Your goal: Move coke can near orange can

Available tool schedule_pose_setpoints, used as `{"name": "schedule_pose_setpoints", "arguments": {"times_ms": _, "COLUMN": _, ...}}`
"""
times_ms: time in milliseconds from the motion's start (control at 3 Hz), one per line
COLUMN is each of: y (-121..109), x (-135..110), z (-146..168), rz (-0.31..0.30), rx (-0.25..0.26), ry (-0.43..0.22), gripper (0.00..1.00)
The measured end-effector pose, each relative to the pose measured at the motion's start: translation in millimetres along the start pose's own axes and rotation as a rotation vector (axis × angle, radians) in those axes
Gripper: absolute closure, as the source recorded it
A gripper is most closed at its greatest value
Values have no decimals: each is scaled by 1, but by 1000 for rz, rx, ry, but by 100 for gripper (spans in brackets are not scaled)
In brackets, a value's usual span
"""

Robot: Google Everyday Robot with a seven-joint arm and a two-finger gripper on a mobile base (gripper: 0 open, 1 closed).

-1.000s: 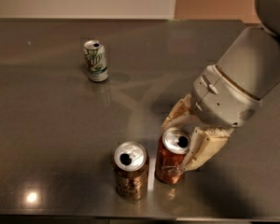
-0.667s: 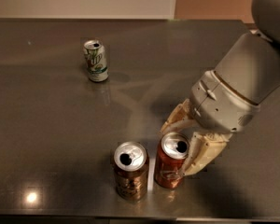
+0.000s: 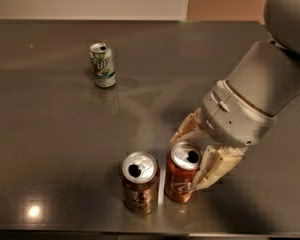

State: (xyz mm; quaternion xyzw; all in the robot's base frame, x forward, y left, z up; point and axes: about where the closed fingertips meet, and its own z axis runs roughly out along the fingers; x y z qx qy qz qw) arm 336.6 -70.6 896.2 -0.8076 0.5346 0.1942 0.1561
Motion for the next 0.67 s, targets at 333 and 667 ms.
{"name": "schedule_pose_setpoints", "arguments": {"times_ms": 333, "y": -1, "x": -2, "z": -1, "rz": -2, "rx": 11, "ry": 4, "gripper": 0}}
{"name": "schedule_pose_setpoints", "arguments": {"times_ms": 667, "y": -1, "x": -2, "z": -1, "rz": -2, "rx": 11, "ry": 4, "gripper": 0}}
